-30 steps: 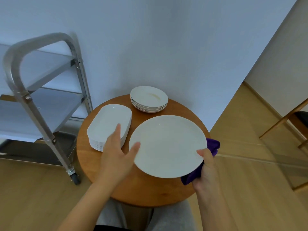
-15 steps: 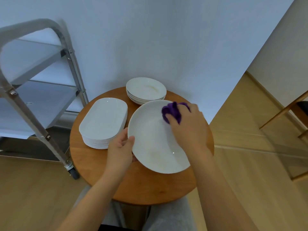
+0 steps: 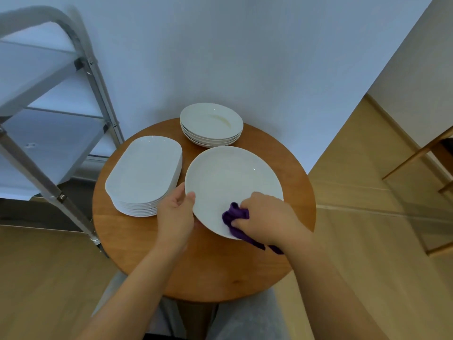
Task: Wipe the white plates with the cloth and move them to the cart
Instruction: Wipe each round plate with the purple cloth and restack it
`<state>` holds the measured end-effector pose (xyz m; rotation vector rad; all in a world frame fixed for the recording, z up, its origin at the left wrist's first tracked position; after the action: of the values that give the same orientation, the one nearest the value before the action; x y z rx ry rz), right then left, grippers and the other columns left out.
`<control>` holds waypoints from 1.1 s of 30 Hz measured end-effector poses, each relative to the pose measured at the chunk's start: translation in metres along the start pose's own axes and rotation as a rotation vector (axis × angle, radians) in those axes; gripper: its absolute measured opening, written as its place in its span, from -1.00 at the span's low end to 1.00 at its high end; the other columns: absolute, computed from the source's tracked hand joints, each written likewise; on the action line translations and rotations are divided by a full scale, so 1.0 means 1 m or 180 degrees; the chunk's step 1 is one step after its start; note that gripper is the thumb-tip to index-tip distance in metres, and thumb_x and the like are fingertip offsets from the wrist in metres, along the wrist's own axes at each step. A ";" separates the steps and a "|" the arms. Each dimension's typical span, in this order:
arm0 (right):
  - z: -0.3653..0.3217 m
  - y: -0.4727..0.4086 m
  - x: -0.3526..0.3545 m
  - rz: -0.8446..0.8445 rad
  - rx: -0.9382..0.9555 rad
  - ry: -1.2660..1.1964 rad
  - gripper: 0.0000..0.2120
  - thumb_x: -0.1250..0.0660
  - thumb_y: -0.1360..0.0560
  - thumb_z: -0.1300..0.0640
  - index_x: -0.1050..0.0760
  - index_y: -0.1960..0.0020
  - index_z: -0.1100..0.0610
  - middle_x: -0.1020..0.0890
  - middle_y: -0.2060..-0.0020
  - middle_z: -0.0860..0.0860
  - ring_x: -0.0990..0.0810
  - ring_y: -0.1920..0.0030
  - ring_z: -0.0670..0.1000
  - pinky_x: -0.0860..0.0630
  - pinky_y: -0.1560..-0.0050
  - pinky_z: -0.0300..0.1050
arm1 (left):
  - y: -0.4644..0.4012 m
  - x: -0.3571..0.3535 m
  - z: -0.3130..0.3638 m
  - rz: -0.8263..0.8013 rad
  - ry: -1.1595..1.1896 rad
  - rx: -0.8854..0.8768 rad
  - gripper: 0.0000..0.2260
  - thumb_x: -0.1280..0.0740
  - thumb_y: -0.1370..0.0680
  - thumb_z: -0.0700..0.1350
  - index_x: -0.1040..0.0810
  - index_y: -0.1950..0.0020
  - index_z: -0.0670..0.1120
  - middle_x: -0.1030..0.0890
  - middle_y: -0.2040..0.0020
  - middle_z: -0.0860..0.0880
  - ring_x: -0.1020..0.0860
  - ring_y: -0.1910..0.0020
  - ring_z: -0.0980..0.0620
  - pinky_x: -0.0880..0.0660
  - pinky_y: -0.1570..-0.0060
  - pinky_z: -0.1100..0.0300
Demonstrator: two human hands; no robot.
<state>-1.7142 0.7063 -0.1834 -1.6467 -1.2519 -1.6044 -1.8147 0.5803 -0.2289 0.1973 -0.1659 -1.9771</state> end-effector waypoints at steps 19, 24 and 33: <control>0.052 -0.019 -0.016 0.1612 -0.0968 -0.3047 -0.90 -0.34 -0.52 0.00 -0.43 0.13 -0.08 -0.56 0.24 -0.10 -0.54 0.21 -0.09 -0.40 0.36 -0.34 | -0.048 -0.009 -0.008 -0.0091 -0.3160 -0.0663 -0.76 -0.08 -0.62 -0.09 -0.43 -0.14 -0.21 -0.59 0.07 -0.19 -0.52 0.15 -0.13 -0.37 0.20 0.11; 0.051 -0.023 -0.017 0.1568 -0.0937 -0.2940 -0.89 -0.33 -0.52 -0.01 -0.41 0.13 -0.10 -0.54 0.22 -0.12 -0.52 0.20 -0.10 -0.40 0.36 -0.36 | -0.048 -0.011 -0.017 -0.0038 -0.3232 -0.0755 -0.76 -0.08 -0.63 -0.10 -0.41 -0.16 -0.21 -0.57 0.11 -0.16 -0.54 0.18 -0.11 -0.44 0.22 0.09; 0.062 -0.029 -0.021 0.1613 -0.1049 -0.3565 -0.87 -0.37 -0.49 -0.01 -0.54 0.00 0.00 -0.62 0.21 -0.07 -0.58 0.18 -0.10 -0.42 0.36 -0.34 | -0.067 -0.008 0.005 -0.0253 -0.3505 -0.0710 -0.63 -0.05 -0.60 0.18 -0.48 0.07 -0.06 -0.56 0.20 0.03 -0.56 0.17 0.03 -0.41 0.20 0.20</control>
<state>-1.7070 0.7672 -0.2203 -2.9513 -0.8476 -0.5240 -1.8723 0.6146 -0.2378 -1.0604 -0.6357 -1.9613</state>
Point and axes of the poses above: each hand's wrist, its own y-axis away from the middle knuckle, its own x-axis out of the back of the hand, z = x × y, the point moved 4 cm from there along -y, towards the middle knuckle
